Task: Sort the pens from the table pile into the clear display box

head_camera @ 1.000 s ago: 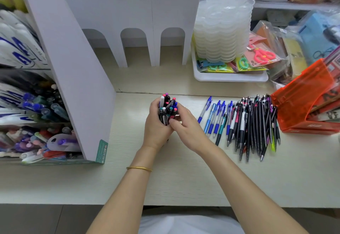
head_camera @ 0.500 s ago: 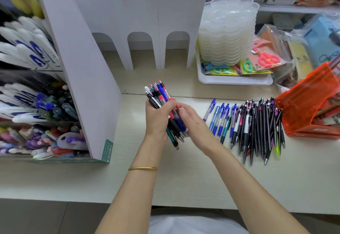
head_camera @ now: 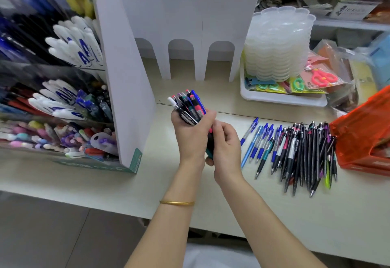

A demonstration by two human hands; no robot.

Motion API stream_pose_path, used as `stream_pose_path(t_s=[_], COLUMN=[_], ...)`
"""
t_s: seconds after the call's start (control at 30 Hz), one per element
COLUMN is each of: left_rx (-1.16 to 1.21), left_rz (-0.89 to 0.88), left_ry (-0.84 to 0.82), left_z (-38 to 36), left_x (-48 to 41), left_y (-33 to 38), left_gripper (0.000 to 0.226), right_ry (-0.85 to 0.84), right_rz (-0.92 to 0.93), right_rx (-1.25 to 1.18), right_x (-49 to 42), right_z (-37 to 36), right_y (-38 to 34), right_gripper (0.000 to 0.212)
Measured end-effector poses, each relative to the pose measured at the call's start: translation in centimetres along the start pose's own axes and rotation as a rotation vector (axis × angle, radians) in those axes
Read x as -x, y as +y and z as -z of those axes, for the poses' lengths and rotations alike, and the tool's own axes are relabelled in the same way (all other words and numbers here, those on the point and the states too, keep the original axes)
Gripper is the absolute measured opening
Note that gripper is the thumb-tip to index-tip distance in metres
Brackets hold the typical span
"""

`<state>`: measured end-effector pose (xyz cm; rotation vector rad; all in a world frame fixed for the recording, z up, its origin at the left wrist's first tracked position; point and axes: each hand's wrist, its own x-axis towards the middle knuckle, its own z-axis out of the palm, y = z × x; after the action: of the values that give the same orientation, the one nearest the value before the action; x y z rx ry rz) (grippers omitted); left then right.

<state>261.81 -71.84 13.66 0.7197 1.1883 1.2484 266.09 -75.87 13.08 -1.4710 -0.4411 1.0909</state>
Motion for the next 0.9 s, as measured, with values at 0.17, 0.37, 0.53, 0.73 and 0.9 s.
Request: stream_pose_path(t_s=[0.17, 0.37, 0.53, 0.73, 0.9], left_rx=[0.04, 0.085, 0.186, 0.444, 0.519], left_rz=[-0.041, -0.027, 0.091, 0.186, 0.289], left_ry=[-0.131, 0.013, 0.06, -0.104, -0.591], left_z=[2.3, 4.1, 6.7, 10.5, 17.3], left_x=[1.6, 2.9, 3.5, 4.4, 3.8], left_y=[-0.2, 0.0, -0.2, 0.5, 3.0], left_gripper=[0.062, 0.052, 0.045, 0.045, 0.045], right_ry=[-0.145, -0.268, -0.388, -0.349, -0.353], right_rz=[-0.073, -0.009, -0.124, 0.124, 0.1], right_rx=[0.026, 0.311, 0.402, 1.078, 0.515], right_x=[1.2, 3.3, 4.4, 4.8, 6.9], right_z=[0.0, -0.5, -0.5, -0.9, -4.8], right_y=[-0.1, 0.7, -0.8, -1.9, -2.2], right_gripper=[0.024, 0.028, 0.028, 0.045, 0.022])
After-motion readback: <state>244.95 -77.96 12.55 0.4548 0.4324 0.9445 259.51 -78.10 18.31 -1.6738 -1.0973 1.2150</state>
